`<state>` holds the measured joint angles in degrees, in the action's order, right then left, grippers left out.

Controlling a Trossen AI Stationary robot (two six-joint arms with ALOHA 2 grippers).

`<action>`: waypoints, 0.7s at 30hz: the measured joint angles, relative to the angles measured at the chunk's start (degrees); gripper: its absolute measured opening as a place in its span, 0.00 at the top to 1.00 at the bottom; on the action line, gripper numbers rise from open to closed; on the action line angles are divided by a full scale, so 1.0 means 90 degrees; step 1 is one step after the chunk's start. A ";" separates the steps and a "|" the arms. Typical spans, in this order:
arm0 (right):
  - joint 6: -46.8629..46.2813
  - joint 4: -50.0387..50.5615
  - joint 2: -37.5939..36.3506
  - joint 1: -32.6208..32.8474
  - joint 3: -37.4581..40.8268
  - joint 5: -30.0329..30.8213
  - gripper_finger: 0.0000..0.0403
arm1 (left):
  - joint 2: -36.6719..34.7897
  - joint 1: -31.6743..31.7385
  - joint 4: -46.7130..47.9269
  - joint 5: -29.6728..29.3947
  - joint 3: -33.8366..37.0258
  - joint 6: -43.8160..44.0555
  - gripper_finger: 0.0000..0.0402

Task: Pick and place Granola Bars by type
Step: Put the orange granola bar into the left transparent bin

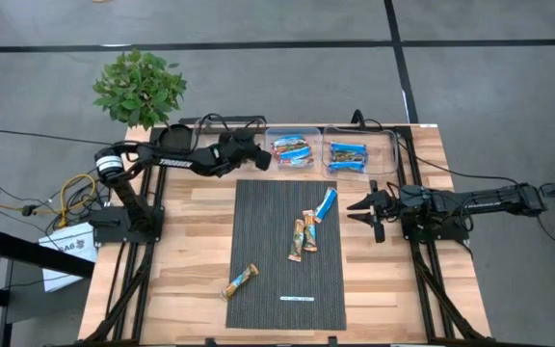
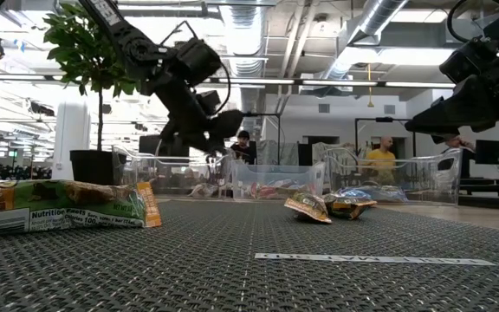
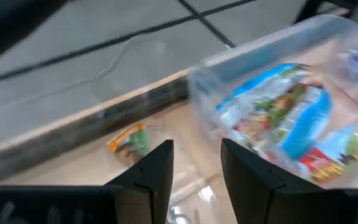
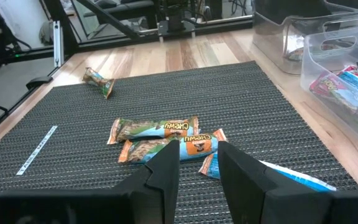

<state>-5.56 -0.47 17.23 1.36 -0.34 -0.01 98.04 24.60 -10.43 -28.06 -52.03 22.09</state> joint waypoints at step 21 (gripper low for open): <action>0.0000 0.0000 0.0000 0.0000 -0.0002 0.0000 0.75 | -0.1954 -0.2226 0.1871 0.0105 0.0002 -0.1954 0.68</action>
<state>-5.56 -0.47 17.23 1.36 -0.36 -0.01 80.45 4.58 6.41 -27.11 -52.01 4.50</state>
